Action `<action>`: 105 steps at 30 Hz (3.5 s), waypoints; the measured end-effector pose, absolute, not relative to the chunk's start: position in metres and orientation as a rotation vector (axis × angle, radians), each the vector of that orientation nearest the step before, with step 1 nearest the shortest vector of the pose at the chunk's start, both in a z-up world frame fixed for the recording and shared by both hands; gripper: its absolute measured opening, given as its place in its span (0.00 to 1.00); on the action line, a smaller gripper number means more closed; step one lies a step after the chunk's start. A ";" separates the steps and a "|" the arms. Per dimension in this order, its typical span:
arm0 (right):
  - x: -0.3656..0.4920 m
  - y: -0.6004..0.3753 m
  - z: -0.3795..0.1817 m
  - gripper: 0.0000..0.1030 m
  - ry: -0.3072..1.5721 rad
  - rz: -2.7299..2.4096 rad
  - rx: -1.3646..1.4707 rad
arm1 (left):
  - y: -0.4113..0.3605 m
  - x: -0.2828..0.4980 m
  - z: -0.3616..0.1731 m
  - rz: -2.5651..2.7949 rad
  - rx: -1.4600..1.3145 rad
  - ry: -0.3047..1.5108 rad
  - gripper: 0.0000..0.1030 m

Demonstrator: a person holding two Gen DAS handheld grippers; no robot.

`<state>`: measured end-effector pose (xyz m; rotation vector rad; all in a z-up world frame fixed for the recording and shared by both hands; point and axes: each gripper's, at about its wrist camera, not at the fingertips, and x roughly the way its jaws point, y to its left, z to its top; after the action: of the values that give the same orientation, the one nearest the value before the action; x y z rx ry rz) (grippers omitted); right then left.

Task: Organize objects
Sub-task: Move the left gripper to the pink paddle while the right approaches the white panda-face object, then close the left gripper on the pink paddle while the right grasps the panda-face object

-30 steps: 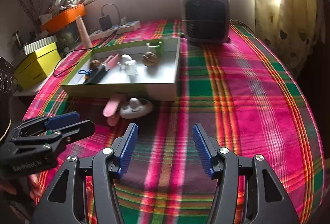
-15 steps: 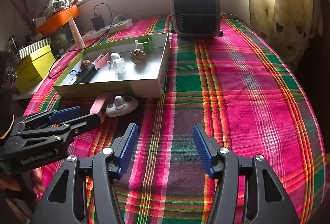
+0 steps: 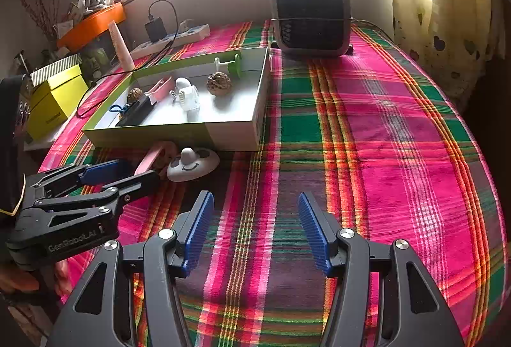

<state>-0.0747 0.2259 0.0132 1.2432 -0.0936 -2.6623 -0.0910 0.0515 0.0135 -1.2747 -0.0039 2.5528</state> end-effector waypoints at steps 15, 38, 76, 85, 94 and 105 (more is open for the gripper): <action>-0.077 0.224 0.011 0.54 -0.088 -2.660 1.267 | 0.051 -0.097 0.013 2.595 -1.264 -0.022 0.37; -0.084 0.191 0.017 0.54 -0.059 -2.615 1.244 | 0.012 -0.081 0.011 2.645 -1.276 -0.084 0.21; -0.111 0.172 0.005 0.54 0.007 -2.665 1.283 | -0.003 -0.089 0.012 2.634 -1.265 -0.056 0.42; -0.110 0.173 0.006 0.49 -0.007 -2.666 1.278 | -0.005 -0.091 0.012 2.634 -1.264 -0.070 0.42; -0.108 0.175 0.007 0.47 -0.031 -2.665 1.268 | -0.007 -0.092 0.011 2.656 -1.270 -0.061 0.30; -0.103 0.174 0.009 0.47 -0.031 -2.658 1.249 | -0.005 -0.091 0.011 2.666 -1.269 -0.047 0.19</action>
<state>-0.1032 0.1742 0.0090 1.2488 -0.0313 -2.6577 -0.0907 -0.0046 0.0109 -1.2693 -0.0471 2.6662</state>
